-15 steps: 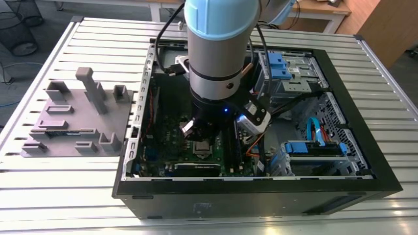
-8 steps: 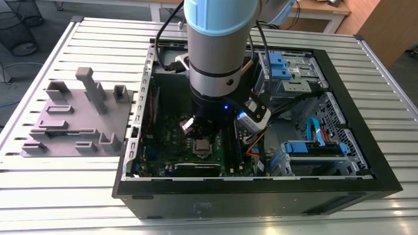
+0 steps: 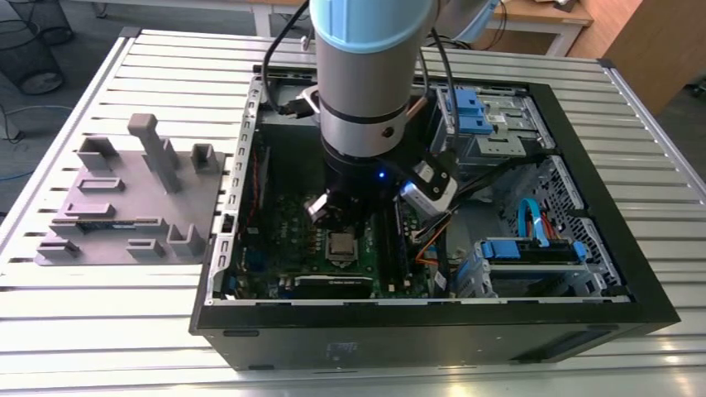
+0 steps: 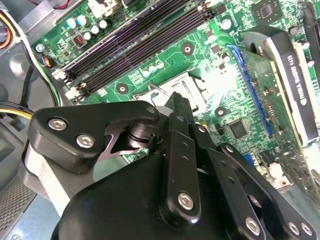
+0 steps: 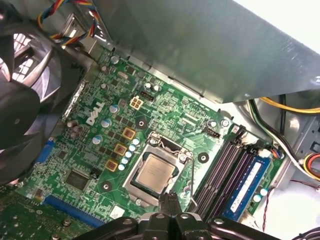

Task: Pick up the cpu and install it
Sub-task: 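Close the cpu cover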

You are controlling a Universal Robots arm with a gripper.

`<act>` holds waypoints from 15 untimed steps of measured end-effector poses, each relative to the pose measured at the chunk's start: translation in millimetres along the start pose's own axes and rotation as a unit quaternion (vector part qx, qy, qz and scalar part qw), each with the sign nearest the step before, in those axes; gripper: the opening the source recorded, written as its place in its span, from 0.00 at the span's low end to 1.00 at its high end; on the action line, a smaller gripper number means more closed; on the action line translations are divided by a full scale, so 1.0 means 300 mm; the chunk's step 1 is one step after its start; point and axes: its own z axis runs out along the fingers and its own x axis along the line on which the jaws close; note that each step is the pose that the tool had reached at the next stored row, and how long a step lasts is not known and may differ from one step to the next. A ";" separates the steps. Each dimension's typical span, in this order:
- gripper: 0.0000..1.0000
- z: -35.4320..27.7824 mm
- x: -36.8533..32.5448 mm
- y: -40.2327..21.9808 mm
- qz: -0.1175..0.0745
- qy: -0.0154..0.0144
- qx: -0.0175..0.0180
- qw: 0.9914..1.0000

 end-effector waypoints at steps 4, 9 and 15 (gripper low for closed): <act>0.11 -0.001 -0.005 0.009 0.000 -0.002 0.001 1.000; 0.11 -0.002 -0.011 0.021 0.000 -0.004 0.002 1.000; 0.11 -0.004 -0.019 0.035 0.000 -0.006 0.003 1.000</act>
